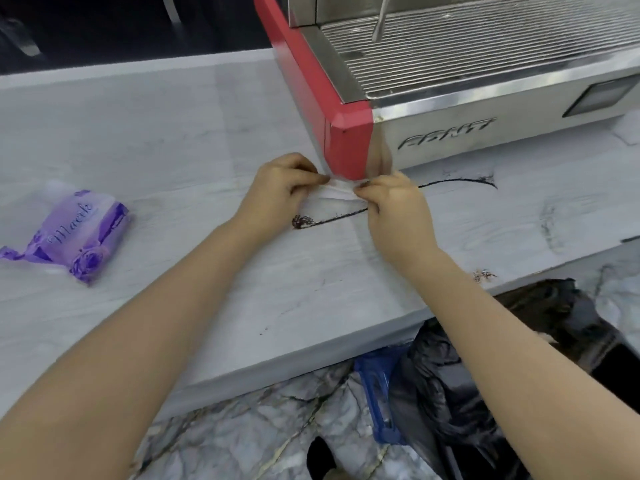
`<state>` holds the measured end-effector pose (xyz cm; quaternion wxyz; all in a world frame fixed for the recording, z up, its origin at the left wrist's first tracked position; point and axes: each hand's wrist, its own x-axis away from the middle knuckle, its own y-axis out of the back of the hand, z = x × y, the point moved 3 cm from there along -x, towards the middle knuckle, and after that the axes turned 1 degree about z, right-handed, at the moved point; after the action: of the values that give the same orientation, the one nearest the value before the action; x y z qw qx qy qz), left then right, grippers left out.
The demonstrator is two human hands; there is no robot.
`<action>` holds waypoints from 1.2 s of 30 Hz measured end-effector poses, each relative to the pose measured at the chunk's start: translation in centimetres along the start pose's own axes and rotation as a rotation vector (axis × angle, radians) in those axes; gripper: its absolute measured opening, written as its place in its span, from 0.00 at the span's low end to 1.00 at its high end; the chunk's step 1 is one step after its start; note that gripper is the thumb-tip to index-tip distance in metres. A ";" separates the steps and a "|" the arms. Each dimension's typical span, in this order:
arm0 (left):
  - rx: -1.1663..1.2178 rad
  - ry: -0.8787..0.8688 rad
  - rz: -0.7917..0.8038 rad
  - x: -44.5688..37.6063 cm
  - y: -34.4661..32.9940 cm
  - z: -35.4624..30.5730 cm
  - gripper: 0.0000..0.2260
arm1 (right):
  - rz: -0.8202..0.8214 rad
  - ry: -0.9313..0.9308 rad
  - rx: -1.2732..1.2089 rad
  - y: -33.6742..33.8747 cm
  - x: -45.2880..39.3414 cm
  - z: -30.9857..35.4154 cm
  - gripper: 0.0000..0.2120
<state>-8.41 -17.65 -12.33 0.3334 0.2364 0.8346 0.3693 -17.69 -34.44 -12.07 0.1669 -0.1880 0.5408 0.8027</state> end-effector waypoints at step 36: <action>-0.040 -0.028 0.082 1.3 -1.7 -2.0 0.13 | 0.112 0.127 -0.129 1.7 0.8 -3.3 0.16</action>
<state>-11.02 -18.74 -13.14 0.3340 0.2689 0.8119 0.3962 -18.82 -38.07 -12.27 0.0749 -0.2182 0.5071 0.8304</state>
